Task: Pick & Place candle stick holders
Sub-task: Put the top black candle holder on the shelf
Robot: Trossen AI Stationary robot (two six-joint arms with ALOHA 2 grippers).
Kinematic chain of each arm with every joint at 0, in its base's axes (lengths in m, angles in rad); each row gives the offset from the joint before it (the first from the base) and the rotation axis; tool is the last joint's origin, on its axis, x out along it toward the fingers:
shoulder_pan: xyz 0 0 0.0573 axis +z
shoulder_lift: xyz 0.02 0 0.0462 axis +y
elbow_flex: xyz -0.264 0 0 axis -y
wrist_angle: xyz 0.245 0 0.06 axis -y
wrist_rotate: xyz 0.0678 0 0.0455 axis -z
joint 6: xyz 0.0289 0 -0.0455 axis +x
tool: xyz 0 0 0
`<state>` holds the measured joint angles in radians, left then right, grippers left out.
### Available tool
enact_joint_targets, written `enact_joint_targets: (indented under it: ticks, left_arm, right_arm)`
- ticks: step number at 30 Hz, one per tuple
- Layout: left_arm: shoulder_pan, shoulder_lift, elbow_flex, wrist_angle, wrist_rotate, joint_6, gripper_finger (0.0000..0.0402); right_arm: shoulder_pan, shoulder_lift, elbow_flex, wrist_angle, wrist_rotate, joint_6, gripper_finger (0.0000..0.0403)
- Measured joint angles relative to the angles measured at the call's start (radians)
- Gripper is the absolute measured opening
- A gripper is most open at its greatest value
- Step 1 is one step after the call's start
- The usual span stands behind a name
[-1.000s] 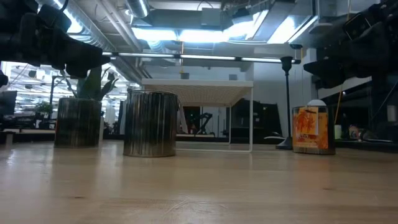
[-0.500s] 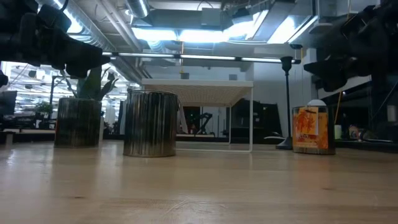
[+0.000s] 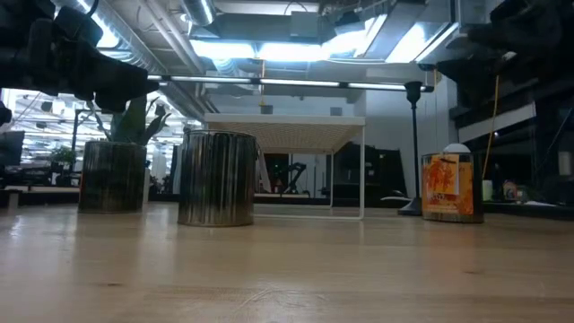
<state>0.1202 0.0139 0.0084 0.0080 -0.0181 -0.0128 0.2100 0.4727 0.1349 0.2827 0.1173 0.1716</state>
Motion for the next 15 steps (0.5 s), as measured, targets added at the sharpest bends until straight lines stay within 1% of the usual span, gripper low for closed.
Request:
enact_joint_targets:
  ticks: [3,9,15]
  left_arm:
    - [0.000,0.000,0.000,0.000,0.000,0.000,0.0208]
    - [0.000,0.000,0.000,0.000,0.000,0.000,0.0207]
    - [0.000,0.000,0.000,0.000,0.000,0.000,0.0208]
  right_arm:
    - [0.000,0.030,0.061,-0.081,0.101,-0.005,0.0288]
    - [0.000,0.109,0.151,-0.162,0.223,-0.020,0.0288]
    - [0.000,0.150,0.220,-0.314,0.367,0.039,0.0288]
